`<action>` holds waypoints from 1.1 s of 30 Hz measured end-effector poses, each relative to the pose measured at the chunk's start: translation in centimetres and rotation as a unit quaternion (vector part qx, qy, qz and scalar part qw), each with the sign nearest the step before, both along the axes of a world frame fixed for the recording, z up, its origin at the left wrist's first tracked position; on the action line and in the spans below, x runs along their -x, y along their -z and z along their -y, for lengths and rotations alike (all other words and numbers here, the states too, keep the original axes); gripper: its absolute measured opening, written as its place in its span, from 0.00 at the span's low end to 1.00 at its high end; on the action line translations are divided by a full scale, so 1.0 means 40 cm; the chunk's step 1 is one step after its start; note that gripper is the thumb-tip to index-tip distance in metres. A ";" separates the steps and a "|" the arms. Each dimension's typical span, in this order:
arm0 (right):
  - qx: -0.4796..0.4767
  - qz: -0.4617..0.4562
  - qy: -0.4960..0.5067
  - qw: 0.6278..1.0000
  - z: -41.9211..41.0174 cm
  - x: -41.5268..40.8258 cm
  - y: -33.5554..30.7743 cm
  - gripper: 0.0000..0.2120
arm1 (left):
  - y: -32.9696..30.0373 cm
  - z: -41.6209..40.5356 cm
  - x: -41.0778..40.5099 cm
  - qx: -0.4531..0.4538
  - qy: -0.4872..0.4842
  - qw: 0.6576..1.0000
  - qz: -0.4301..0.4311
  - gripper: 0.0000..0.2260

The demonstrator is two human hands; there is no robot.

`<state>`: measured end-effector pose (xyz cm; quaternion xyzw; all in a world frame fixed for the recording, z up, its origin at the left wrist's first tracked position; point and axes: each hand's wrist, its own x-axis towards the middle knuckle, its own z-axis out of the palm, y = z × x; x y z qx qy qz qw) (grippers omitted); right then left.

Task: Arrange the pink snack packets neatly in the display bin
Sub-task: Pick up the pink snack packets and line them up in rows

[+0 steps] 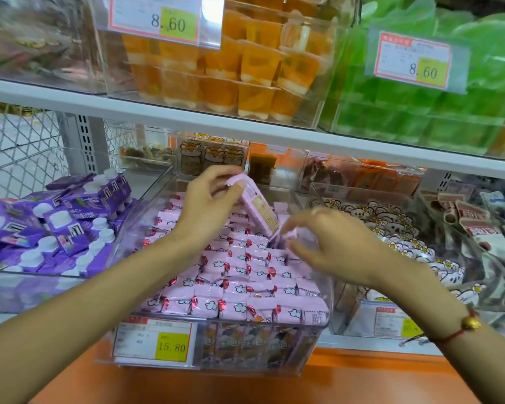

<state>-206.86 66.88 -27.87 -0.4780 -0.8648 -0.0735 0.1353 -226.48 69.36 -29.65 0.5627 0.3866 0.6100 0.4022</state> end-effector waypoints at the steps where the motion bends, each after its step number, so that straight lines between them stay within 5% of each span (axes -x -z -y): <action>1: -0.036 -0.068 0.014 0.997 -0.001 0.006 0.002 0.12 | 0.000 0.002 0.005 0.031 0.006 0.999 0.039 0.10; 3: -0.063 -0.156 0.011 0.986 -0.001 0.023 0.014 0.23 | -0.009 0.000 0.009 0.104 0.023 0.987 0.123 0.09; 5: -0.060 -0.150 -0.023 0.987 0.006 0.040 0.030 0.31 | -0.021 0.002 0.007 0.170 0.048 0.964 0.198 0.08; 7: -0.091 -0.150 -0.056 0.983 0.013 0.045 0.043 0.27 | -0.029 0.013 0.003 0.223 0.092 0.941 0.237 0.07; 10: -0.090 -0.266 -0.073 0.957 0.019 0.036 0.054 0.18 | -0.024 0.013 -0.008 0.232 0.107 0.957 0.137 0.11; 13: 0.069 -0.499 -0.030 0.863 0.025 0.030 0.046 0.13 | -0.025 -0.003 -0.017 0.217 0.067 0.974 -0.026 0.20; 16: 0.137 -0.588 -0.016 0.797 0.028 0.021 0.041 0.14 | -0.013 0.012 -0.012 0.122 0.125 0.977 -0.127 0.15; 20: 0.131 -0.617 -0.016 0.776 0.028 0.021 0.039 0.10 | 0.006 0.021 -0.007 0.048 0.126 0.971 -0.199 0.12; 29: 0.117 -0.627 -0.034 0.769 0.023 0.018 0.044 0.10 | 0.019 0.016 -0.028 0.014 0.159 0.968 -0.195 0.12; 33: 0.023 -0.608 -0.003 0.794 0.010 0.000 0.044 0.17 | 0.049 -0.008 -0.004 -0.020 0.113 0.927 -0.357 0.16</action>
